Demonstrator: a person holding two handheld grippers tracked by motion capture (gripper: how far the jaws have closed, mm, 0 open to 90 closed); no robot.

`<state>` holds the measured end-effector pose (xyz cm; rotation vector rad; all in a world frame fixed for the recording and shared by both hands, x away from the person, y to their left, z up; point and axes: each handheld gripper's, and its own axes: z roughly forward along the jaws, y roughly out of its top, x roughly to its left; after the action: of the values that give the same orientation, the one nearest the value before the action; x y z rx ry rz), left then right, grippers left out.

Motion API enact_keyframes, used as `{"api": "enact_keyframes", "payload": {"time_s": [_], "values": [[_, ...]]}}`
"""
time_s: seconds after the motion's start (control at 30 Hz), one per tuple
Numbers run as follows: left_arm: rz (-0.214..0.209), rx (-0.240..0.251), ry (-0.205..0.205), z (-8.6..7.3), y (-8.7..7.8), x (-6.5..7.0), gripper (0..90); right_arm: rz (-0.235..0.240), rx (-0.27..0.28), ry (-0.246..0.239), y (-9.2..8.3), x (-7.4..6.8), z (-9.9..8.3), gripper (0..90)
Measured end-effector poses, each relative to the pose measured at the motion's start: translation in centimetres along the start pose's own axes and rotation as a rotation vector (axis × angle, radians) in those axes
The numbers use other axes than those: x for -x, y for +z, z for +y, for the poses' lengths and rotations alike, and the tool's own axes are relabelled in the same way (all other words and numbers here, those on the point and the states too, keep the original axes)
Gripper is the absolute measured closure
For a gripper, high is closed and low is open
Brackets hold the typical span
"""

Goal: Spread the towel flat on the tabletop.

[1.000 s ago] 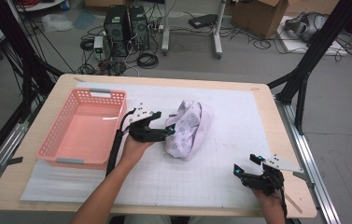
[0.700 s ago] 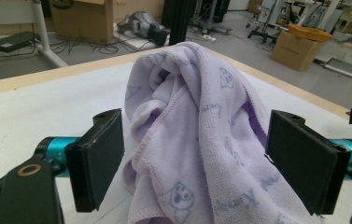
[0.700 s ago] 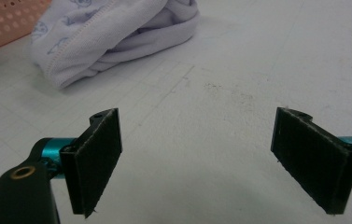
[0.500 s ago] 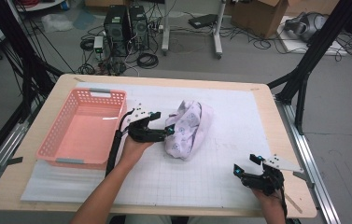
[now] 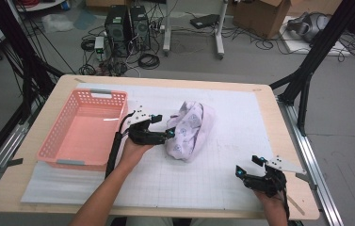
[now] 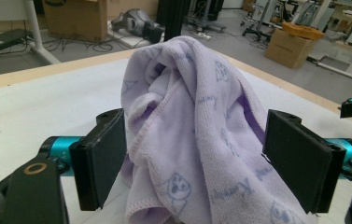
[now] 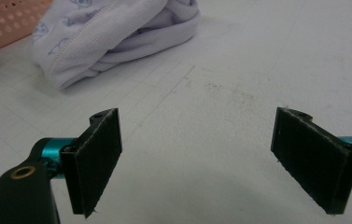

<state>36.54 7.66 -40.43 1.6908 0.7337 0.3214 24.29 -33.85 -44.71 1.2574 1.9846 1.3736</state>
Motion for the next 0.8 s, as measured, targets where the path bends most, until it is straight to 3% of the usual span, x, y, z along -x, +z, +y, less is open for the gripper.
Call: {"api": "enact_keyframes", "payload": {"time_s": [0.1,0.2,0.27,0.3,0.4,0.5,0.63,0.73,0.8], "values": [[-0.004,-0.003,0.000,0.0,0.0,0.0,21.9,-0.001,0.008,0.000,0.0,0.0,0.0,15.0],[-0.005,-0.023,0.007,-0.2,0.1,0.2,21.9,-0.030,0.028,-0.047,0.2,-0.3,0.3,14.9],[0.000,-0.022,0.008,-0.3,0.1,0.2,22.3,-0.034,0.031,-0.046,0.4,-0.3,0.4,14.9],[0.009,-0.014,0.000,-0.6,0.0,0.2,22.8,-0.031,0.038,-0.020,0.8,-0.3,0.7,15.0],[0.030,-0.034,-0.007,-1.1,-0.2,0.1,23.3,0.024,0.018,0.018,1.9,-0.6,1.3,15.0],[0.033,-0.049,-0.010,-1.4,-0.3,-0.1,24.6,0.075,-0.033,-0.007,3.8,-1.5,2.0,15.0],[0.053,-0.064,-0.017,-1.6,-0.4,-0.4,26.0,0.103,-0.050,-0.071,5.8,-3.2,3.7,15.8],[0.071,-0.080,0.000,-1.7,-0.2,-0.3,29.3,0.132,-0.037,-0.076,7.2,-4.2,5.0,21.4],[0.070,-0.078,0.002,-1.8,-0.2,-0.3,31.8,0.159,-0.029,-0.045,8.3,-4.7,5.8,23.7]]}}
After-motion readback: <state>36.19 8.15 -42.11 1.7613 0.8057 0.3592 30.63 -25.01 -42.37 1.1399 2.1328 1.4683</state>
